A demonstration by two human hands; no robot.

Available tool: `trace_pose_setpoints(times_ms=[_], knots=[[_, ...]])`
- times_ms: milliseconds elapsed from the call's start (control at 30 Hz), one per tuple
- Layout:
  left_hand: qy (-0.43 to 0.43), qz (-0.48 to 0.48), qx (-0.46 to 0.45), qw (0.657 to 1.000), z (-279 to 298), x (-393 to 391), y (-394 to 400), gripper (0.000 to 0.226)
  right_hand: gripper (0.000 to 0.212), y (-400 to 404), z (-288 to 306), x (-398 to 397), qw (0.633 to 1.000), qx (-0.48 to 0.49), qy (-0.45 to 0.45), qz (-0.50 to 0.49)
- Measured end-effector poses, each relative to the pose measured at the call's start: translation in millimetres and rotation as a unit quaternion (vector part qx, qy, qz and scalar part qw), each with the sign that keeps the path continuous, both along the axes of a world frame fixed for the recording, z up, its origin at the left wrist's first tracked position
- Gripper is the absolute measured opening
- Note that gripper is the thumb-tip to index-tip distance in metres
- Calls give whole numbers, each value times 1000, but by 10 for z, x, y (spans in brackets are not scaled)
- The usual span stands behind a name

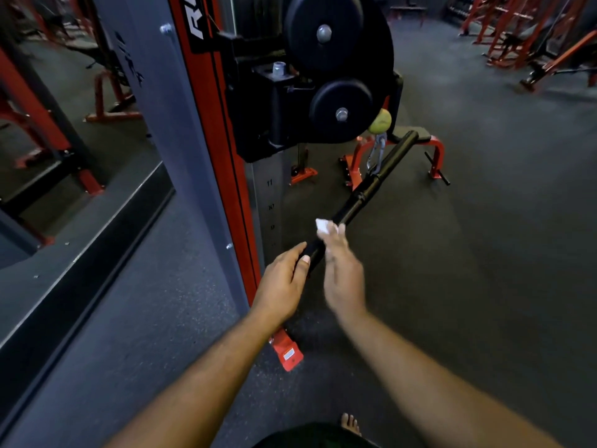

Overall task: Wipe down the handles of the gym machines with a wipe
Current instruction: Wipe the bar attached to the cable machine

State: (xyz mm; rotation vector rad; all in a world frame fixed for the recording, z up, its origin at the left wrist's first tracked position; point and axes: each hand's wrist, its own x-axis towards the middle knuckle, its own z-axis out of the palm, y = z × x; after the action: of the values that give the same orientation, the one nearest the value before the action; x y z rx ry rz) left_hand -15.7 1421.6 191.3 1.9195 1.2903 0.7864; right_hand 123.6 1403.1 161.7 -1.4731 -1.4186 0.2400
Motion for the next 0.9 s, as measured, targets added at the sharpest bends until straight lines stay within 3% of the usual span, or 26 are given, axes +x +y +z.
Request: trace_pose_setpoints(times_ms=[100,200,300,400,467,567,733,900], knots=[[26,-14,21,999,-24,-42,-49,48,50,-128,-55,-98,1000,18,12,20],[26,-13,6,1000,-34,-27,-37,49,54,191,130,252,999,-2,0,-54],[35,-19,13,999,7,48,-108,49,55,456,304,458,971,-53,193,-134],[42,-14,28,999,37,105,-168,50,45,313,391,137,911,-25,399,-105],[40,-9,37,998,21,102,-121,52,43,75,292,-201,875,-24,475,-86],[61,-14,21,998,-12,64,-64,54,42,-245,143,-457,847,-69,524,-53],[83,-35,2,996,28,153,-122,55,40,236,296,-87,778,-56,613,-121],[87,-15,17,996,102,218,-87,53,31,-89,288,-384,785,-91,610,-68]])
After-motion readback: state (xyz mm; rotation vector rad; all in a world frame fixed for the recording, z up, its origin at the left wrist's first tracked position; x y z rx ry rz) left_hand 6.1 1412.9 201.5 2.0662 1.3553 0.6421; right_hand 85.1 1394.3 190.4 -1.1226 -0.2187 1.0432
